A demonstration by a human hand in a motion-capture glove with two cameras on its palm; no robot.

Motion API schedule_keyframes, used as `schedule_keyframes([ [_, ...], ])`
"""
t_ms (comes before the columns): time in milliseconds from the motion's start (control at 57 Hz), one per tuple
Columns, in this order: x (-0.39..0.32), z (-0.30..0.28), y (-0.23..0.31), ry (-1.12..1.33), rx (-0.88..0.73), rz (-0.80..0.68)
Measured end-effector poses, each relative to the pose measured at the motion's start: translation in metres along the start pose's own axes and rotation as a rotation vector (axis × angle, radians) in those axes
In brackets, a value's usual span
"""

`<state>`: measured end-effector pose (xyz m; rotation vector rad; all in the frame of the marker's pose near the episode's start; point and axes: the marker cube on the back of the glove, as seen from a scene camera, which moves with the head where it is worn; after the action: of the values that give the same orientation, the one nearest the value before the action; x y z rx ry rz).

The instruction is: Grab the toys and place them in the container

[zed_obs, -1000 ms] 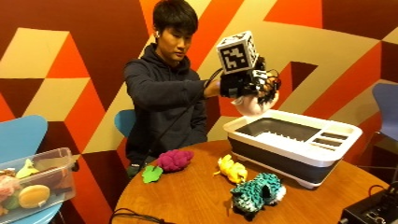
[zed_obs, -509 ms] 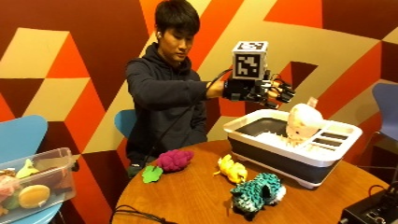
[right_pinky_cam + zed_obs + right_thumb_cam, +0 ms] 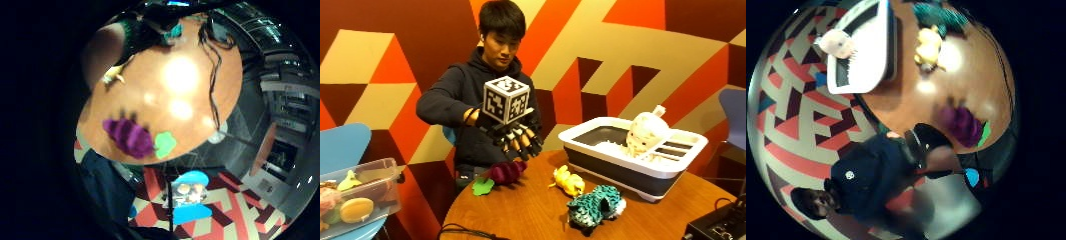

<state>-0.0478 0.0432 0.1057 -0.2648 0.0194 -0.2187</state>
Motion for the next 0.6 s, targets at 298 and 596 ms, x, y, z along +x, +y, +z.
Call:
schedule_keyframes([
  [298,0.020,0.072,0.000,0.054,-0.123,0.020],
  [596,0.050,0.070,-0.045,0.060,-0.083,0.147],
])
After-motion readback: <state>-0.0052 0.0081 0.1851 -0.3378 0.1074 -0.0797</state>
